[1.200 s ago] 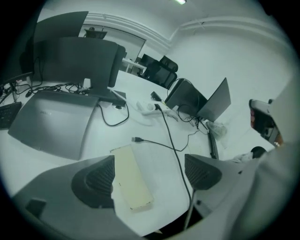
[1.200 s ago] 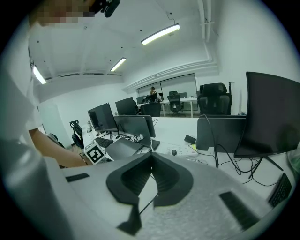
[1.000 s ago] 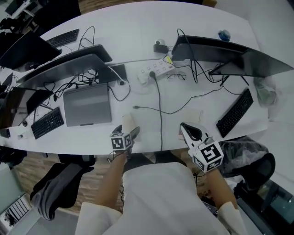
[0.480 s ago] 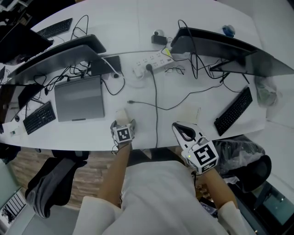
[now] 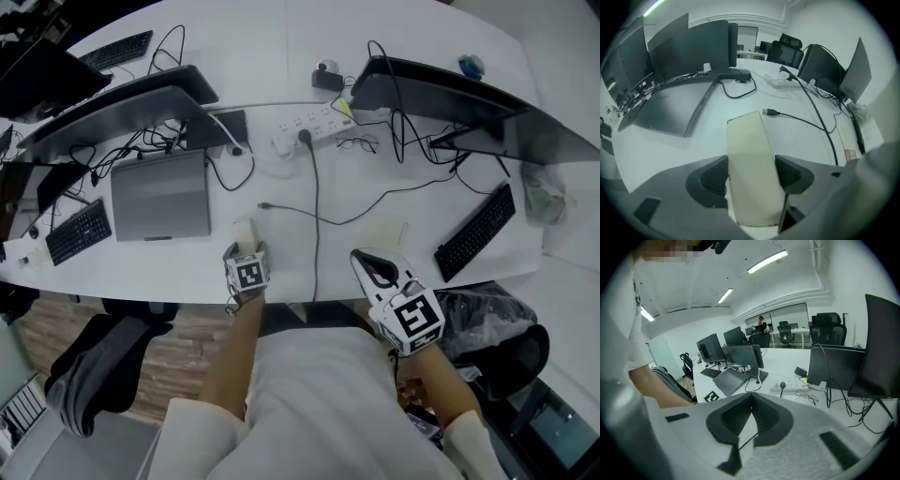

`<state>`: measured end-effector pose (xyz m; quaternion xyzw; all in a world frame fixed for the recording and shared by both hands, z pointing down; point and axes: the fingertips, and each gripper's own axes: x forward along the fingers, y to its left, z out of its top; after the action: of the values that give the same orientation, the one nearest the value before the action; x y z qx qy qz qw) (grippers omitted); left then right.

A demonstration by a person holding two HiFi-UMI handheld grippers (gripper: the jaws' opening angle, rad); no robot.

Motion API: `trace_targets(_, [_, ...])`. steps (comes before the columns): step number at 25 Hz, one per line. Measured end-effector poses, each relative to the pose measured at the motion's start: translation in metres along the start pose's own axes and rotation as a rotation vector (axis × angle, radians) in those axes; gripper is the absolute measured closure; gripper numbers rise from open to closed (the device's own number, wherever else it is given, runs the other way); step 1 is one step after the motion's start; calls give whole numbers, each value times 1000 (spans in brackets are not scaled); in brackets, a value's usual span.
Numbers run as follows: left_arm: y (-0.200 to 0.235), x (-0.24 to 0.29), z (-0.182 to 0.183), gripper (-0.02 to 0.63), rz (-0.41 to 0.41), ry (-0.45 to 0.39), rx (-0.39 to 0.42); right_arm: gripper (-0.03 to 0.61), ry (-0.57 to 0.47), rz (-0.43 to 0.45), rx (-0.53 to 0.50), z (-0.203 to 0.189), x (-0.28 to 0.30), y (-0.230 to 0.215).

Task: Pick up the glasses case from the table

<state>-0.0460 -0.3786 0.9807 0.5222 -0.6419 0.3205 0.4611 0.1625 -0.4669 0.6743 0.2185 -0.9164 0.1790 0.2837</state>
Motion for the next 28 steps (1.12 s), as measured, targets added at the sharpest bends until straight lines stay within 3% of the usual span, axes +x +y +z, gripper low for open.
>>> trace_targets(11, [-9,-29,3,307,-74,-54,-19,582,-34,10,-31,2,-24,0])
trace_targets(19, [-13,-100,37,307,-110,-242,-80,583,-54,88,-66,8,-31,23])
trace_targets(28, [18,-236,71,307,-147,-525,-112,583,-101,157,-128,32,-33,69])
